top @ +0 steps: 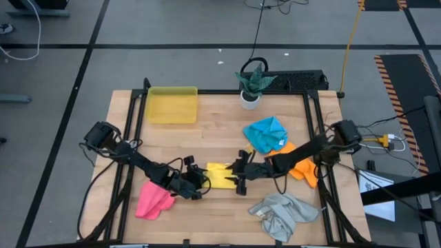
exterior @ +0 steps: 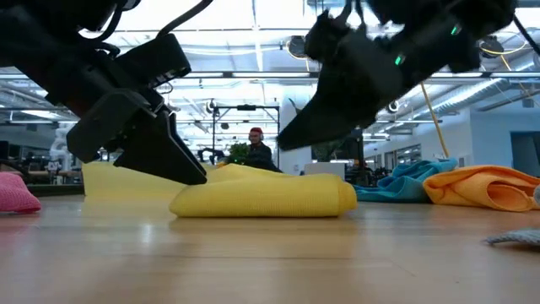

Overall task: Fold microfiber towels
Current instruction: Fold the yellow microfiber cloth

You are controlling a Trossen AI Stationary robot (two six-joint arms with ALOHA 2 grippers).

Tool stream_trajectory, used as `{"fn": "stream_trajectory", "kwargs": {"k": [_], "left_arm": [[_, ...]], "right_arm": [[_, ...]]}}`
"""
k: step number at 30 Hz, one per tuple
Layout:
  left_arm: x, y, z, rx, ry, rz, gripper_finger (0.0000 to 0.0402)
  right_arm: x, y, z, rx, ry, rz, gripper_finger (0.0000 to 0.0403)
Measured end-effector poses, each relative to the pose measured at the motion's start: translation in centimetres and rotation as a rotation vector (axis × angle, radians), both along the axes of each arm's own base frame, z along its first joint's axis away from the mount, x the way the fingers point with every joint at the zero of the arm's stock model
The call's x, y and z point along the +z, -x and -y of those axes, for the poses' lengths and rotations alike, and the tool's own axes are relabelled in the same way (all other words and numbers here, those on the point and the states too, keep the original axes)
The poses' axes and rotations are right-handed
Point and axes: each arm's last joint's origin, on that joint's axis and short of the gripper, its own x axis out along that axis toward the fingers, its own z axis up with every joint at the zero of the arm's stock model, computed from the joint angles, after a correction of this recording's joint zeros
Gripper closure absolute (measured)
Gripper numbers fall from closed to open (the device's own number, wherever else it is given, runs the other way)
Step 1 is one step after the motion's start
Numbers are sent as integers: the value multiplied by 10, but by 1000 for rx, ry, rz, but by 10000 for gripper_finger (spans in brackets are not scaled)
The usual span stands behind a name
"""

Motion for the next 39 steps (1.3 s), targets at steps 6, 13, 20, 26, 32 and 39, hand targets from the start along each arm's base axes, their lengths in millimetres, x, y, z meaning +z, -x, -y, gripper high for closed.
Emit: {"fn": "stream_trajectory", "kwargs": {"k": [6,13,20,26,32,39], "left_arm": [[2,0,0,1,5,7,232],[2,0,0,3,7,9,232],[6,2,1,3,57,11,232],[18,8,-1,38,111,7,232],[26,14,3,-11,123,-12,232],[26,16,7,-54,90,-20,232]], "right_arm": [[-19,-11,10,2,32,30,233],[-35,-14,20,0,-25,-19,263],[-40,-14,22,-6,-21,-41,371],[-38,-11,11,38,1,-42,388],[-21,0,-9,110,17,-62,398],[13,12,-30,191,16,17,398]]}}
